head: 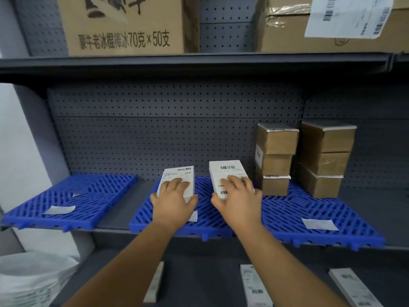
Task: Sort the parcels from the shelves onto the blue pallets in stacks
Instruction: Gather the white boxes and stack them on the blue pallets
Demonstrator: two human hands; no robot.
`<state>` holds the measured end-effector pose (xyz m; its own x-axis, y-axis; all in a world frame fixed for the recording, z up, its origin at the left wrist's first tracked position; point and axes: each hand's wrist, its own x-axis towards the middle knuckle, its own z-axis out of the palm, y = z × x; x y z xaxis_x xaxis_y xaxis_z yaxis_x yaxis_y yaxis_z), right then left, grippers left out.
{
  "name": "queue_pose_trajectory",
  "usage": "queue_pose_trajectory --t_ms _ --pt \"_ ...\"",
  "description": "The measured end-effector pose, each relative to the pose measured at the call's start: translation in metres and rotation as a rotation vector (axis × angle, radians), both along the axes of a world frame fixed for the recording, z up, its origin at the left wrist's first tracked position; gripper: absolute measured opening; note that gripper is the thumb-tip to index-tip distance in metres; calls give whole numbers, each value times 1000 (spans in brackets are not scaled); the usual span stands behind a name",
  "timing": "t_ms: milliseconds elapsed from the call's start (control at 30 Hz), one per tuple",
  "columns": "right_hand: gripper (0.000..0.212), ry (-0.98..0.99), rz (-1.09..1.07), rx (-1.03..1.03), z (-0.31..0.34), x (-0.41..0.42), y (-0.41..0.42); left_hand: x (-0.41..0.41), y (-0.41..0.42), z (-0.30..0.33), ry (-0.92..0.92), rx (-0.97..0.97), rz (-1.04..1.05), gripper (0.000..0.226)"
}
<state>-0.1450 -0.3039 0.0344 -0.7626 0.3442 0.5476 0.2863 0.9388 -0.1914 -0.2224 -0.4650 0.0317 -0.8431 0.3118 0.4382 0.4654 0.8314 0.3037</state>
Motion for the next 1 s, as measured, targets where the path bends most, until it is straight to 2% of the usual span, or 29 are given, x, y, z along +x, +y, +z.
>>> queue_pose_trajectory --t_ms 300,633,733,833,1000 --pt "52 -167 -44 -58 -16 -64 -11 -69 -12 -16 -100 -78 -29 53" --pt "51 -203 -161 -107 -20 -116 -25 -142 -20 -26 -110 -94 -162 58" --pt "64 -262 -174 -131 -25 -128 -25 -153 -16 -32 -126 -88 -185 70" --pt "79 -221 -206 -150 -27 -127 -26 -158 -15 -35 -93 -42 -182 77" --pt "68 -130 -192 -118 -24 -110 -25 -153 -21 -31 -20 -34 -227 67"
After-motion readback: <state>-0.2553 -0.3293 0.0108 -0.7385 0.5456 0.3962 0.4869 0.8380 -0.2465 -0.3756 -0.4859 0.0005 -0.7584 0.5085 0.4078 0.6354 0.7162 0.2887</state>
